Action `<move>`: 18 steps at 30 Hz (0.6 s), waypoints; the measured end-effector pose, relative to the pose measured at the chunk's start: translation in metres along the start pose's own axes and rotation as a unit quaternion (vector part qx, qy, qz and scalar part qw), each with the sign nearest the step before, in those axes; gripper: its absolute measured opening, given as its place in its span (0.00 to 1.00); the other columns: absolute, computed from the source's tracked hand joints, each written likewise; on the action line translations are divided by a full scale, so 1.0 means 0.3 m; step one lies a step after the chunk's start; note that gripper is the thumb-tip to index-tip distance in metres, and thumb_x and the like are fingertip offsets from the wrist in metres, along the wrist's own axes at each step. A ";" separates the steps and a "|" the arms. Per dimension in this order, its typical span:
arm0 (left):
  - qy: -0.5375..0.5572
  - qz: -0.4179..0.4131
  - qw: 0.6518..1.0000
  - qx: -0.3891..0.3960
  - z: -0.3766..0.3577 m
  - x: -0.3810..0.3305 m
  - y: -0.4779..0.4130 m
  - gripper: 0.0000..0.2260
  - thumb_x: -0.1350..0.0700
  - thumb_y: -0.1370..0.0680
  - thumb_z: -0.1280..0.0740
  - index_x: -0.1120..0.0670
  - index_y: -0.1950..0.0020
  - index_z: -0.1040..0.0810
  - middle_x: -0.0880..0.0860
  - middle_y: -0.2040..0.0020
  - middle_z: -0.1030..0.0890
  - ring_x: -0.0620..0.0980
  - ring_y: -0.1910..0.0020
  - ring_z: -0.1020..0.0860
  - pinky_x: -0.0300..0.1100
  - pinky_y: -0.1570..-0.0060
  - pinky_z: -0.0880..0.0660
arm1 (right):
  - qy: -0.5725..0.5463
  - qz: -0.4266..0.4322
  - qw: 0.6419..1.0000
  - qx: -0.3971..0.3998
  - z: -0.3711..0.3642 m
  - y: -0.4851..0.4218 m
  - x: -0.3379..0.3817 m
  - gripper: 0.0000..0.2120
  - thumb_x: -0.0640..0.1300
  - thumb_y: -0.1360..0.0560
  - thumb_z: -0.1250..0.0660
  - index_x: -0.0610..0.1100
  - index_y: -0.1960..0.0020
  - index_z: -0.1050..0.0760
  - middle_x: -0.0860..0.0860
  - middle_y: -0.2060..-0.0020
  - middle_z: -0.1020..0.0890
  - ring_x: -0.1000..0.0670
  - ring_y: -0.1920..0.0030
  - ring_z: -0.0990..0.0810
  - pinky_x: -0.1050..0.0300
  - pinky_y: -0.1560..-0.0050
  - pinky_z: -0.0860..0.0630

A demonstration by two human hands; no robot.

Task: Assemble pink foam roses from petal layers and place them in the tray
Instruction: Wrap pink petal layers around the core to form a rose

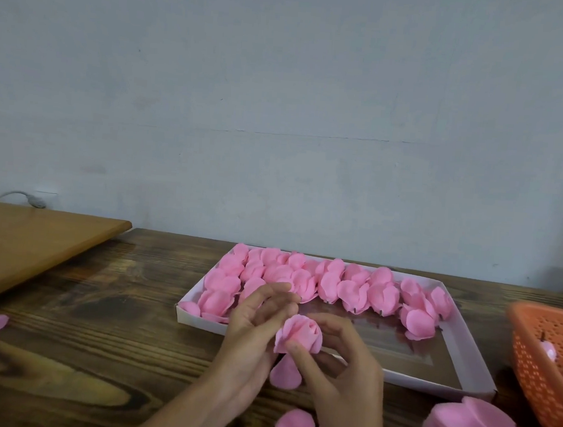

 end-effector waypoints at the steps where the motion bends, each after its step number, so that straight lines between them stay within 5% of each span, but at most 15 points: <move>1: -0.011 -0.008 1.000 -0.001 0.005 -0.002 0.018 0.11 0.59 0.25 0.25 0.53 0.43 0.14 0.56 0.48 0.14 0.50 0.53 0.16 0.43 0.58 0.18 | 0.001 -0.001 1.000 0.005 -0.004 0.001 0.000 0.16 0.44 0.32 0.20 0.52 0.46 0.17 0.50 0.56 0.12 0.48 0.52 0.13 0.56 0.56 0.16; 3: -0.046 -0.003 0.999 0.002 -0.030 -0.003 -0.009 0.12 0.49 0.23 0.26 0.54 0.43 0.14 0.57 0.50 0.15 0.53 0.53 0.16 0.46 0.57 0.18 | 0.010 0.001 1.000 0.015 -0.010 0.001 -0.003 0.16 0.40 0.31 0.19 0.53 0.47 0.17 0.50 0.54 0.12 0.49 0.52 0.13 0.55 0.55 0.15; 4: -0.041 -0.053 0.994 0.082 -0.104 -0.034 -0.010 0.14 0.46 0.20 0.29 0.56 0.47 0.14 0.57 0.53 0.16 0.53 0.56 0.16 0.43 0.57 0.18 | 0.015 0.004 1.000 0.018 -0.010 0.001 -0.002 0.17 0.38 0.31 0.19 0.54 0.48 0.17 0.51 0.54 0.12 0.49 0.52 0.13 0.55 0.56 0.15; 6: 0.151 -0.198 0.959 0.133 -0.145 -0.127 0.034 0.22 0.53 0.13 0.43 0.65 0.61 0.26 0.60 0.63 0.26 0.53 0.66 0.24 0.36 0.69 0.31 | 0.033 0.020 0.999 0.016 -0.009 -0.003 0.012 0.17 0.37 0.31 0.19 0.55 0.51 0.18 0.52 0.53 0.14 0.50 0.52 0.13 0.57 0.58 0.16; 7: 0.228 -0.173 0.943 0.170 -0.164 -0.148 0.030 0.24 0.56 0.11 0.49 0.67 0.64 0.33 0.66 0.65 0.34 0.60 0.69 0.31 0.47 0.74 0.40 | 0.045 0.032 0.998 0.015 -0.008 -0.005 0.023 0.17 0.37 0.32 0.19 0.56 0.53 0.18 0.52 0.54 0.16 0.50 0.53 0.14 0.58 0.60 0.16; 8: 0.153 -0.176 0.964 0.126 -0.168 -0.131 -0.010 0.28 0.53 0.10 0.52 0.73 0.62 0.36 0.74 0.62 0.40 0.72 0.65 0.35 0.61 0.70 0.49 | 0.054 0.040 0.998 0.014 -0.009 -0.006 0.033 0.17 0.37 0.32 0.19 0.56 0.54 0.18 0.53 0.54 0.17 0.51 0.53 0.14 0.59 0.61 0.17; 9: 0.029 -0.144 0.983 0.112 -0.178 -0.093 -0.024 0.32 0.48 0.10 0.52 0.79 0.54 0.36 0.79 0.56 0.41 0.78 0.60 0.35 0.62 0.56 0.62 | 0.058 0.042 0.997 0.014 -0.010 -0.006 0.038 0.17 0.36 0.32 0.19 0.56 0.55 0.18 0.53 0.54 0.18 0.51 0.54 0.15 0.58 0.62 0.17; 11: 0.030 -0.140 0.964 0.226 -0.204 -0.058 -0.025 0.33 0.47 0.10 0.49 0.80 0.52 0.31 0.81 0.58 0.37 0.79 0.61 0.34 0.72 0.59 0.47 | 0.061 0.036 0.997 0.016 -0.014 -0.008 0.041 0.16 0.37 0.32 0.19 0.56 0.54 0.18 0.54 0.54 0.18 0.51 0.54 0.15 0.55 0.62 0.16; 12: 0.067 -0.183 0.935 0.298 -0.218 -0.084 0.026 0.33 0.51 0.10 0.49 0.76 0.62 0.27 0.77 0.66 0.32 0.72 0.67 0.29 0.63 0.68 0.36 | 0.062 0.032 0.997 0.016 -0.015 -0.008 0.042 0.16 0.38 0.32 0.19 0.56 0.53 0.18 0.54 0.54 0.17 0.51 0.54 0.15 0.55 0.62 0.16; 13: 0.129 -0.167 0.942 0.261 -0.187 -0.114 0.034 0.34 0.55 0.10 0.49 0.71 0.70 0.22 0.71 0.73 0.26 0.63 0.71 0.22 0.46 0.68 0.29 | 0.061 0.027 0.998 0.015 -0.016 -0.006 0.040 0.16 0.41 0.33 0.19 0.57 0.52 0.18 0.54 0.54 0.16 0.52 0.54 0.15 0.55 0.62 0.16; 15: 0.105 -0.155 0.967 0.173 -0.135 -0.127 -0.015 0.37 0.54 0.10 0.48 0.66 0.75 0.20 0.64 0.75 0.21 0.45 0.77 0.19 0.32 0.65 0.27 | 0.060 0.006 0.998 0.007 -0.011 -0.003 0.030 0.16 0.47 0.35 0.19 0.57 0.52 0.21 0.54 0.56 0.15 0.52 0.58 0.14 0.53 0.62 0.16; 18: 0.006 0.044 0.996 0.083 -0.102 0.056 0.004 0.35 0.36 0.15 0.49 0.61 0.49 0.11 0.65 0.52 0.13 0.56 0.54 0.13 0.47 0.58 0.16 | 0.099 0.007 0.995 0.004 -0.006 -0.003 0.021 0.18 0.45 0.36 0.16 0.55 0.57 0.25 0.54 0.62 0.16 0.50 0.63 0.16 0.51 0.65 0.18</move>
Point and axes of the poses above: each hand's wrist, its own y-axis away from the middle knuckle, its own z-axis out of the back of the hand, x = y × z, the point moved 9 cm from there along -y, towards the middle knuckle
